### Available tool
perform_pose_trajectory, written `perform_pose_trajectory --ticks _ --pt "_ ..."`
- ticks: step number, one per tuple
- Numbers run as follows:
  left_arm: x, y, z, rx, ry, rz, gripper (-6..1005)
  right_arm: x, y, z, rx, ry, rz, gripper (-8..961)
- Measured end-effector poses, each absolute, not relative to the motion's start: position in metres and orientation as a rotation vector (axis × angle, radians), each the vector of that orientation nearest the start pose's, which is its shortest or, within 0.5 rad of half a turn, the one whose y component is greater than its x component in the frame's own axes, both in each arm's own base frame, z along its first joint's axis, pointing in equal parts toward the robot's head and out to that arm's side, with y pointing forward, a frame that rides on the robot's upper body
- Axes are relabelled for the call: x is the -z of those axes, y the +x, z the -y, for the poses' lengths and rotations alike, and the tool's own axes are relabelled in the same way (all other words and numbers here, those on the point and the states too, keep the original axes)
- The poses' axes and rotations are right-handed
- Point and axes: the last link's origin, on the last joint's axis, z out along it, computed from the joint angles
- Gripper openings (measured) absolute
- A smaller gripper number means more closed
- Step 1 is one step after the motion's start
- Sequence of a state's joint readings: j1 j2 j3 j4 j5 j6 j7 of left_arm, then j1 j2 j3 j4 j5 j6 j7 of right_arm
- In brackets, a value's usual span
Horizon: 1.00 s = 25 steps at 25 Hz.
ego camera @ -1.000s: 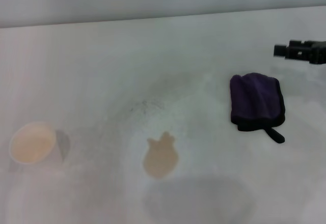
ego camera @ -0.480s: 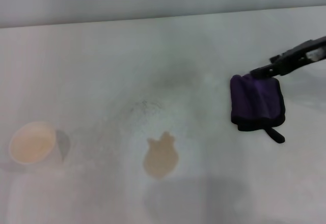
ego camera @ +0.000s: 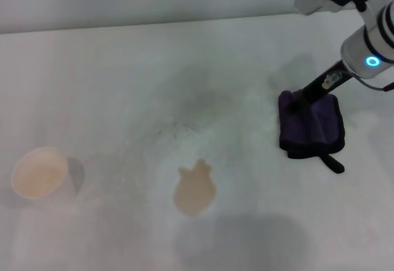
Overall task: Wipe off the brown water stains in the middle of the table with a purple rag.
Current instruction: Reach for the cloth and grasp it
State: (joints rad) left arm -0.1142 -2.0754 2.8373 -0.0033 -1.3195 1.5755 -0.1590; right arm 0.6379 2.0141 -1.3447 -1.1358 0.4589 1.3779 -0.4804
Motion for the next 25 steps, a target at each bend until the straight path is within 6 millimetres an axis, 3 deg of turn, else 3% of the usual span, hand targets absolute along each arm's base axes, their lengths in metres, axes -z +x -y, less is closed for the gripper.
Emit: perform_pose_trajectory --ticks 16,25 --pt "-0.028 -0.392 -0.2 0.59 -1.499 0.406 895 0.004 0.25 -0.395 0.721 -2.244 -1.114 715" --pt "-0.028 -0.392 -0.201 0.586 -1.495 0.406 895 0.008 0.248 -0.398 0.738 -2.242 -1.107 587"
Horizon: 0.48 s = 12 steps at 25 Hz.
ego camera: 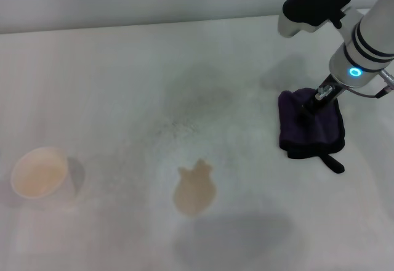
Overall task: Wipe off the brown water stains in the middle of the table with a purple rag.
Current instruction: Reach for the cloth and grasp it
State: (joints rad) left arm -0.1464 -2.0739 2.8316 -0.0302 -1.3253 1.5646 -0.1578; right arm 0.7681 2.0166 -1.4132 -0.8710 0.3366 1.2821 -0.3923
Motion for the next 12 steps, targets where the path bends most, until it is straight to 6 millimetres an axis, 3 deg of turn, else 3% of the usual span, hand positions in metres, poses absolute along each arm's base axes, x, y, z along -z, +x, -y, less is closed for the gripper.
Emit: perform_pose_trajectory --ticks 8,12 --pt "-0.029 -0.39 -0.205 0.593 -1.497 0.392 895 0.018 0.25 -0.394 0.875 -2.243 -1.041 519" --pt "-0.029 -0.39 -0.205 0.588 -1.497 0.386 895 0.019 0.249 -0.393 0.889 -2.242 -1.047 337"
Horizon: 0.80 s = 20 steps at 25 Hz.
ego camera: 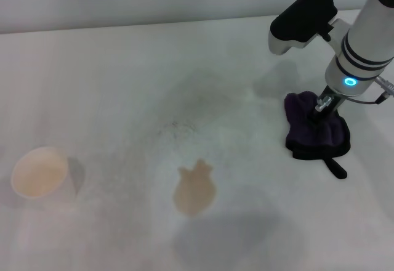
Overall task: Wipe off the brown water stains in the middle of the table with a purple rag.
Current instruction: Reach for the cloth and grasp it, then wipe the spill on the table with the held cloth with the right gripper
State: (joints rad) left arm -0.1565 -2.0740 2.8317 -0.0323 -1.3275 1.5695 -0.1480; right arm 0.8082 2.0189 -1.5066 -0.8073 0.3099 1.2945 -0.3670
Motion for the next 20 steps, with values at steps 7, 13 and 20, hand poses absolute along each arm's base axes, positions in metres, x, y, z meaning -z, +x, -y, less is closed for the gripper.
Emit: perform_pose_trajectory --ticks 7,13,20 --pt "-0.029 -0.39 -0.205 0.588 -1.494 0.384 892 0.016 0.241 -0.394 0.874 -2.255 -1.019 98" --pt "-0.029 -0.388 -0.208 0.595 -1.496 0.378 893 0.033 0.227 -0.384 0.893 -2.346 -0.962 92" --pt "-0.027 -0.388 -0.215 0.583 -1.507 0.392 894 0.064 0.193 -0.359 0.856 -2.547 -0.859 93"
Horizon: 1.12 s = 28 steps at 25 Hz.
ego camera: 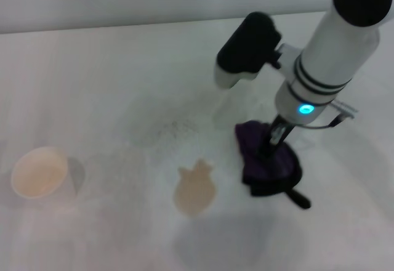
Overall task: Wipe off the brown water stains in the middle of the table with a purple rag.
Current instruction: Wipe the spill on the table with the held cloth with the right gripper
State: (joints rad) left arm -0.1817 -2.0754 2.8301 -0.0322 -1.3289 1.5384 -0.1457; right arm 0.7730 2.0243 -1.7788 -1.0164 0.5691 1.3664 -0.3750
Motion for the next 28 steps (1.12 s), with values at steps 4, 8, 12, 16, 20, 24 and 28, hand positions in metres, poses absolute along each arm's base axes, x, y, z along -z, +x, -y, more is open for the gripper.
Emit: perform_pose_trajectory --ticks 4,8,12,16,20,24,28 --pt "-0.026 -0.388 -0.22 0.579 -1.511 0.398 894 0.082 0.174 -0.342 0.845 -2.66 -0.793 93" --pt "-0.027 -0.389 -0.227 0.571 -1.509 0.405 894 0.1 0.158 -0.327 0.848 -2.733 -0.702 94" --pt "-0.026 -0.387 -0.229 0.574 -1.512 0.403 893 0.12 0.139 -0.312 0.842 -2.817 -0.608 93" --pt "-0.025 -0.386 -0.23 0.576 -1.519 0.403 893 0.138 0.126 -0.297 0.838 -2.901 -0.531 90" --pt "-0.022 -0.386 -0.23 0.578 -1.529 0.409 893 0.15 0.123 -0.293 0.849 -2.929 -0.501 89" --pt "-0.02 -0.387 -0.227 0.575 -1.529 0.42 893 0.149 0.128 -0.308 0.852 -2.884 -0.526 88" --pt "-0.02 -0.39 -0.221 0.565 -1.527 0.43 893 0.136 0.133 -0.339 0.891 -2.765 -0.514 87"
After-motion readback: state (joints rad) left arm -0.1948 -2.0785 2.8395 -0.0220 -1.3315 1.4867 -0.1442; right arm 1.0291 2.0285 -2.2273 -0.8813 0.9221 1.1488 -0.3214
